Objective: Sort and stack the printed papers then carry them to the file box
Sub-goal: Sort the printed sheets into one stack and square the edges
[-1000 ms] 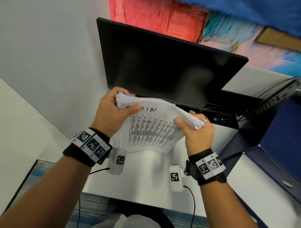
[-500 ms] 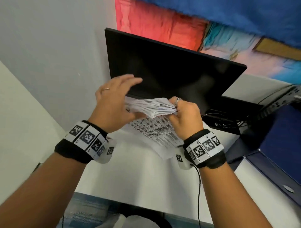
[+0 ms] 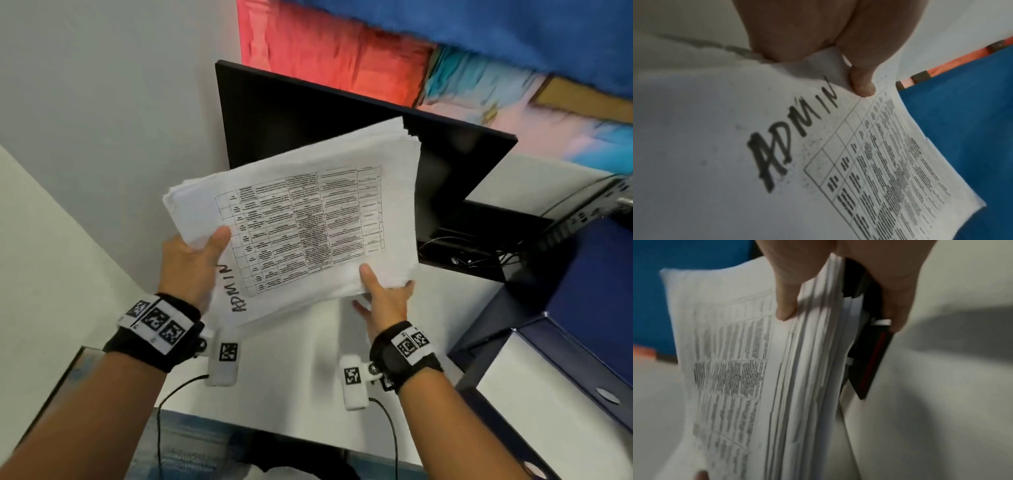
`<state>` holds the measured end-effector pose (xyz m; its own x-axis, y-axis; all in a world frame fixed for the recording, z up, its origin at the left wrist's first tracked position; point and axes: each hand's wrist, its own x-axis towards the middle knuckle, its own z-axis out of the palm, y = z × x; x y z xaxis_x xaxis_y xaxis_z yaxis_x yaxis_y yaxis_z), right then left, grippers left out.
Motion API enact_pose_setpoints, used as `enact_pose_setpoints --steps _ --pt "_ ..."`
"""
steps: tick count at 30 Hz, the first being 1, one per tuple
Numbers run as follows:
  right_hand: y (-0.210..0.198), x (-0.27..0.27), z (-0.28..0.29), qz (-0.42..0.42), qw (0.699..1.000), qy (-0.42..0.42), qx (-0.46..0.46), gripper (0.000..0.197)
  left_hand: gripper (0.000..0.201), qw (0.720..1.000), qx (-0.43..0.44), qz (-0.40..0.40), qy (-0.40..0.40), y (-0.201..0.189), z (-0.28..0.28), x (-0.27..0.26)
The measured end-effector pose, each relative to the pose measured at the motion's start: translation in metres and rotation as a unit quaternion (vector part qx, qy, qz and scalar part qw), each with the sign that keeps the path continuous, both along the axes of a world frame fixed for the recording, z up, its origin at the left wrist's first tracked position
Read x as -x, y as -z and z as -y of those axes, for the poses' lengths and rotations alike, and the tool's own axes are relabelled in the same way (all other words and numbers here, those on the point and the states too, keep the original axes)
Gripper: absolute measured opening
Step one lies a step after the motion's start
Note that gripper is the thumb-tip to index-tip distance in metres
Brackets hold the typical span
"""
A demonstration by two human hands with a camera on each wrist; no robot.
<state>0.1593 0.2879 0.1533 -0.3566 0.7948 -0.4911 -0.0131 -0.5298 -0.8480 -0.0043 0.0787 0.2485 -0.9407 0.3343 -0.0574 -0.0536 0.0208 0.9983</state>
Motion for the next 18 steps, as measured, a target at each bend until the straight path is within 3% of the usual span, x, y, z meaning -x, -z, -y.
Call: enact_pose_setpoints --steps 3,6,9,11,13,14,16,18 --pt "0.013 0.002 0.011 -0.114 0.988 -0.024 0.100 0.078 0.024 0.994 -0.037 0.105 -0.021 0.016 -0.008 0.002" --pt "0.026 0.001 0.024 -0.125 0.980 -0.018 0.154 0.063 0.032 0.966 -0.026 0.257 -0.027 0.065 -0.007 0.012" --pt "0.050 -0.004 0.038 -0.052 0.980 -0.004 0.193 0.054 0.040 0.928 0.023 0.370 -0.020 0.126 0.007 0.012" --pt "0.072 -0.008 0.043 0.044 0.980 0.005 0.194 0.064 0.059 0.918 0.126 0.375 -0.011 0.189 0.023 0.016" --pt "0.097 -0.010 0.042 0.136 0.978 -0.007 0.159 0.076 0.078 0.898 0.181 0.400 0.011 0.226 0.033 0.012" --pt "0.095 -0.010 0.044 0.174 0.975 -0.010 0.135 0.070 0.078 0.891 0.188 0.414 0.018 0.223 0.034 0.005" --pt "0.082 -0.011 0.045 0.228 0.969 -0.024 0.093 0.044 0.057 0.879 0.206 0.428 0.034 0.206 0.037 -0.007" --pt "0.071 -0.012 0.040 0.236 0.969 -0.044 0.053 0.022 0.045 0.879 0.217 0.423 0.028 0.200 0.041 -0.006"
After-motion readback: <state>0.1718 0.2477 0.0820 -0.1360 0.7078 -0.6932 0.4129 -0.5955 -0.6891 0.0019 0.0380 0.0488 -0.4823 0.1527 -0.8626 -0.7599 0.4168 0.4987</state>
